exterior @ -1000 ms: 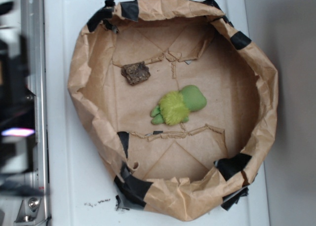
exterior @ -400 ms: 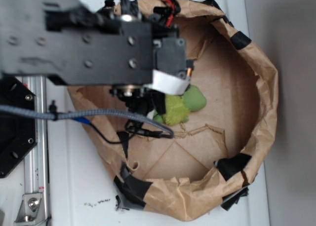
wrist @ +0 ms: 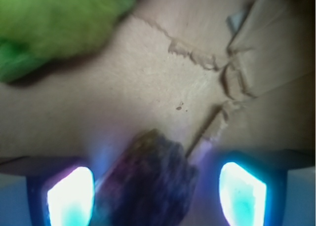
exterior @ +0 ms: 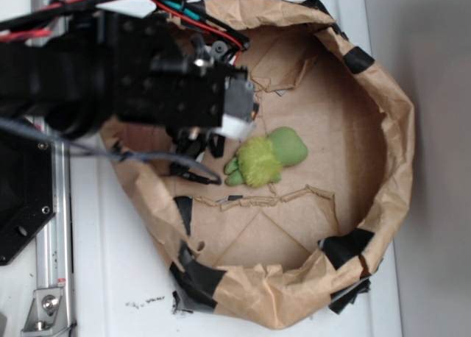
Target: Grab the rock.
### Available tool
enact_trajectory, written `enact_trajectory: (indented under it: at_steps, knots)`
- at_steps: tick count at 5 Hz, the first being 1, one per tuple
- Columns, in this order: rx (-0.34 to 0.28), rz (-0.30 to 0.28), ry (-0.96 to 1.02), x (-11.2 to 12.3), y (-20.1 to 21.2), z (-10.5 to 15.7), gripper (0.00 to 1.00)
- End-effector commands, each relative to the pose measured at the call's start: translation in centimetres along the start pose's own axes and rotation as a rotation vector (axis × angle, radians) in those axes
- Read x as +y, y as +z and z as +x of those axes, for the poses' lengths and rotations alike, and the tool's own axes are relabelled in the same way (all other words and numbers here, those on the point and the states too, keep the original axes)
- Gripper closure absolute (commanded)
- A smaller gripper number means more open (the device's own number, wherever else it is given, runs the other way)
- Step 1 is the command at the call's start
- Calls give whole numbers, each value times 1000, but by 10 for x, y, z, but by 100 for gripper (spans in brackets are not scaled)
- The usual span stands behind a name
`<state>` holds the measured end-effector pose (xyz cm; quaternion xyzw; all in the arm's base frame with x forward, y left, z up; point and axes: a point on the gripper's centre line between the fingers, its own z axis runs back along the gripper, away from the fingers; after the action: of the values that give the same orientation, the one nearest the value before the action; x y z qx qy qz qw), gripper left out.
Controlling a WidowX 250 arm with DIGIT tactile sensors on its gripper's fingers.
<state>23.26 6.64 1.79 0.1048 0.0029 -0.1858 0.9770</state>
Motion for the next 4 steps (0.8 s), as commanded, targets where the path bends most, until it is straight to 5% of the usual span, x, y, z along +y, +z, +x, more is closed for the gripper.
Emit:
enact_trajectory:
  at_steps: [1,2,3,4]
  knots:
    - [-20,-17,15,19,-10,20,0]
    - [29,-44,-25,5,-15,14,6]
    - [14,-20,-28,4,-11,12,100]
    - [10,-16,-28,5,-9,12,100]
